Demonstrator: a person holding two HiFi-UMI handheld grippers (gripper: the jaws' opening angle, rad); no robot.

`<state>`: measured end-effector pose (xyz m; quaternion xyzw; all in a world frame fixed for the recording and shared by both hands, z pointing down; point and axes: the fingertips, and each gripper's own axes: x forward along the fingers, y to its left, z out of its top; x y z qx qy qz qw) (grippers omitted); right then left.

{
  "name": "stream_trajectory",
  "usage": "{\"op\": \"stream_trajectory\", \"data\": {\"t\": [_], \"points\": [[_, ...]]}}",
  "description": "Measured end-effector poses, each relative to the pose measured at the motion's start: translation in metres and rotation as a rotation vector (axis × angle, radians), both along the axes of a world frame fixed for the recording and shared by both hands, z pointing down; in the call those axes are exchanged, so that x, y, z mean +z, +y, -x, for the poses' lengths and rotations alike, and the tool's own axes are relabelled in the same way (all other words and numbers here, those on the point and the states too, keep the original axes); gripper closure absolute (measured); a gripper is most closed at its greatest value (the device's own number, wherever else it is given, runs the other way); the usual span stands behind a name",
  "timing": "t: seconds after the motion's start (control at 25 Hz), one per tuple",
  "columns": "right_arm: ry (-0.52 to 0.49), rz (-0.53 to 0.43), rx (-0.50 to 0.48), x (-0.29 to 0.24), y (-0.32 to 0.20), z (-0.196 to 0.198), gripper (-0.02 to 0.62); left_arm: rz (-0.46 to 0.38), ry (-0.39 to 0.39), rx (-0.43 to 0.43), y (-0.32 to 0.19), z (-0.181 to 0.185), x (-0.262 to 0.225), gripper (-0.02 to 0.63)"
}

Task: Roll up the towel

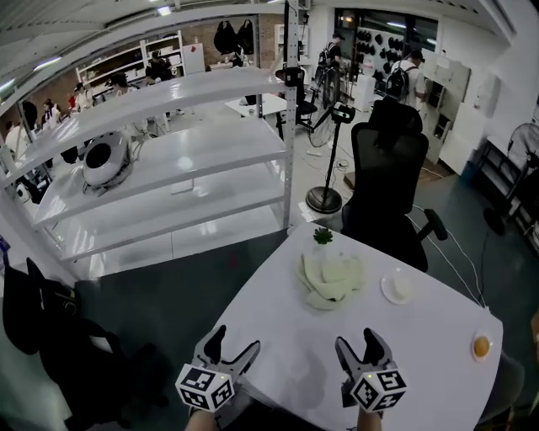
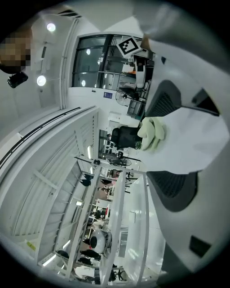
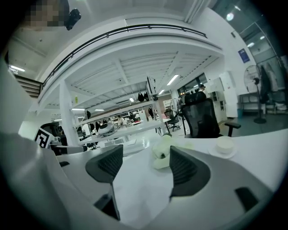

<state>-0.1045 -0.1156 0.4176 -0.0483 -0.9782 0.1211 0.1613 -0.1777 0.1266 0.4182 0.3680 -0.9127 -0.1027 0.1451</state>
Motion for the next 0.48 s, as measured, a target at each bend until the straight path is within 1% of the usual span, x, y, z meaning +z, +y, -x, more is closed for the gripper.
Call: {"op": "stream_trajectory", "data": {"t": [0.28, 0.48], "points": [[0.018, 0.004, 0.097, 0.004, -0.027, -0.012, 0.270, 0.024, 0.041, 0.118, -0.035, 0.015, 0.015, 0.219], [0.015, 0.003, 0.177, 0.004, -0.054, -0.013, 0.270, 0.052, 0.036, 0.192, -0.057, 0.040, 0.017, 0.218]]}}
